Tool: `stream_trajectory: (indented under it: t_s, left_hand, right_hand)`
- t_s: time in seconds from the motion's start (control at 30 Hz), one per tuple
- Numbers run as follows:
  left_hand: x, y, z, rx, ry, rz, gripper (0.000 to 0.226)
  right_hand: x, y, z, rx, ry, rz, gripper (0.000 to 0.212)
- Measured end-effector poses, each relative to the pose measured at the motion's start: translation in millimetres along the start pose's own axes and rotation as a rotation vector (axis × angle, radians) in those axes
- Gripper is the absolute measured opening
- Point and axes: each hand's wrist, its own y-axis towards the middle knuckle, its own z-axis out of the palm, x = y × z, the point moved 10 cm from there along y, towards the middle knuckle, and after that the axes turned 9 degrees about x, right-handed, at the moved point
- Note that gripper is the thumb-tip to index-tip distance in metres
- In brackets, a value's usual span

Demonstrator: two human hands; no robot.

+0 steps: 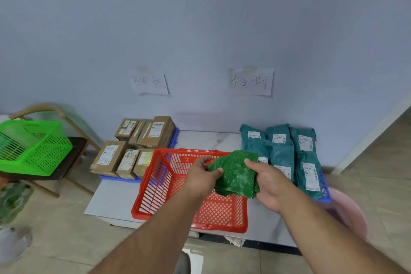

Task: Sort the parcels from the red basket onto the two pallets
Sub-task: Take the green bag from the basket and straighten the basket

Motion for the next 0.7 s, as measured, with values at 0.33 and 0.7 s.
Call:
stream_trajectory:
  t_s: [0.33, 0.7]
  left_hand:
    - [-14, 61, -130, 0.1, 0.079, 0.017, 0.042]
    - [4, 105, -174, 0.211, 0.099, -0.058, 0.05]
  right_hand:
    - [-34, 77, 112, -0.091, 0.03, -0.02, 0.029]
    - [-55, 109, 144, -0.254, 0.048, -0.037, 0.031]
